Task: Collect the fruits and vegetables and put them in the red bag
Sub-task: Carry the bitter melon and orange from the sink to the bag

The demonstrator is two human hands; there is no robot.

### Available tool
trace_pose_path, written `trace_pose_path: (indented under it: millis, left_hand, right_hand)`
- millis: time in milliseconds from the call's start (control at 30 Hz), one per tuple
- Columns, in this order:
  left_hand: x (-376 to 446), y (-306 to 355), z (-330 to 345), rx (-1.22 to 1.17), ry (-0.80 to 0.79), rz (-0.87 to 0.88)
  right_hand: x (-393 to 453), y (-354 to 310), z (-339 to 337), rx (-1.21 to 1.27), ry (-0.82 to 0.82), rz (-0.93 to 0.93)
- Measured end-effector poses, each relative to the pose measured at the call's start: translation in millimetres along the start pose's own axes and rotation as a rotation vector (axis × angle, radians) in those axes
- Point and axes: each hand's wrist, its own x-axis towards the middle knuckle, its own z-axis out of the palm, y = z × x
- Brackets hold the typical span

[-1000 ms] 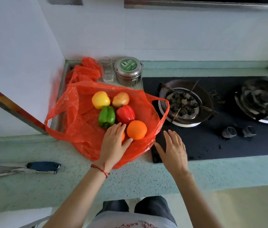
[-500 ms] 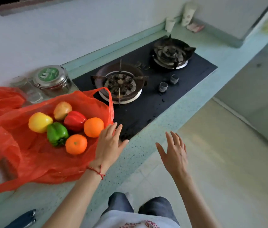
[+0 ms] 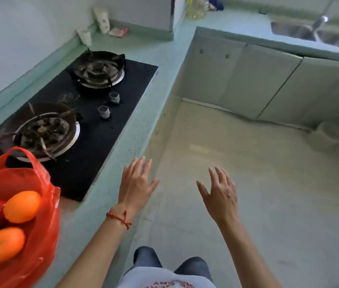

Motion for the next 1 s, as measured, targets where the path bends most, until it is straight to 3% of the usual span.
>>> trace_pose_path:
  millis: [567,1000]
  left_hand:
    - [12,209,69,0.019,-0.147,0.487]
    - [69,300,107,0.034,-0.245,0.689]
  right_hand:
    - [-91,191,-68,-0.083,0.174,0.434]
    - [-72,263,-86,-0.124,0.208,0.614]
